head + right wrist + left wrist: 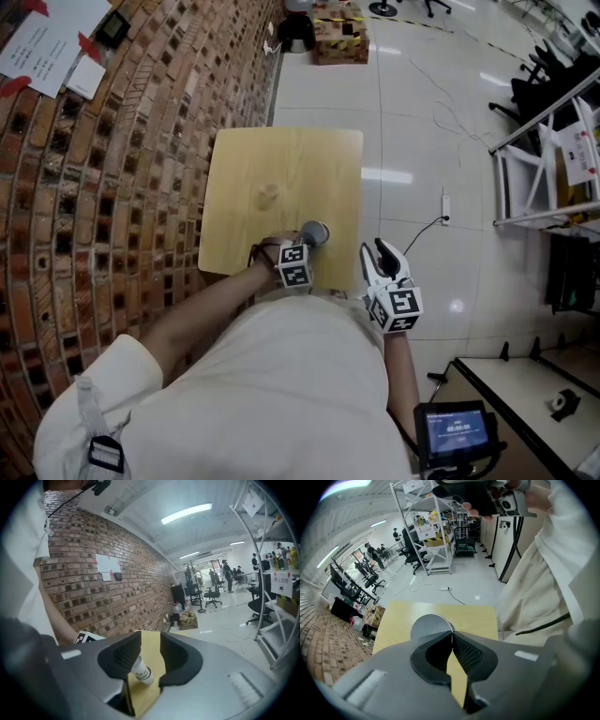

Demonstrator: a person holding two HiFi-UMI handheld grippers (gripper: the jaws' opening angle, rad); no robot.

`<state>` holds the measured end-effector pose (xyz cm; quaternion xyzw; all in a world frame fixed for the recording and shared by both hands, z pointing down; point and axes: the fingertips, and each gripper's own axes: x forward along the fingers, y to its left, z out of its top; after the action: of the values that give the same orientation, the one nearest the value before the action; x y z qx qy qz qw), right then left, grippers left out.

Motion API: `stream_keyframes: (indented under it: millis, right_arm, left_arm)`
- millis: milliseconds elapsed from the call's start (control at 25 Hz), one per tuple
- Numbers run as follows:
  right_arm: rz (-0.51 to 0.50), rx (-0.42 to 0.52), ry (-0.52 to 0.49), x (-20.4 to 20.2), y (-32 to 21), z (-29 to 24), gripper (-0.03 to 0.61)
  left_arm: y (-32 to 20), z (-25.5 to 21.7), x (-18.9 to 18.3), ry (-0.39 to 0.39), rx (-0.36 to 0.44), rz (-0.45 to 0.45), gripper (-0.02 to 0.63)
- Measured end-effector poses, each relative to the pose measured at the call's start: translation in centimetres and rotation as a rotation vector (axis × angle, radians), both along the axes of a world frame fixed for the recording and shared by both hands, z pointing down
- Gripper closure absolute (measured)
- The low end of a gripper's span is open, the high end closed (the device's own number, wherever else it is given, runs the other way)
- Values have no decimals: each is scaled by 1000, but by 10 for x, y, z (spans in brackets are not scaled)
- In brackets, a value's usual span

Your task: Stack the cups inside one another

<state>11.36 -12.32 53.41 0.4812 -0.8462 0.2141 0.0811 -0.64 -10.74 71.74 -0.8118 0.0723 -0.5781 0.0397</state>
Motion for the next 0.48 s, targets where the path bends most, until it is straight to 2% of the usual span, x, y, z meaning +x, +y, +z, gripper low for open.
stream_keyframes:
  millis: [480]
  right_arm:
    - [9, -18, -4, 14, -1, 6, 463]
  left_arm:
    - [1, 20, 5, -30, -15, -2, 584]
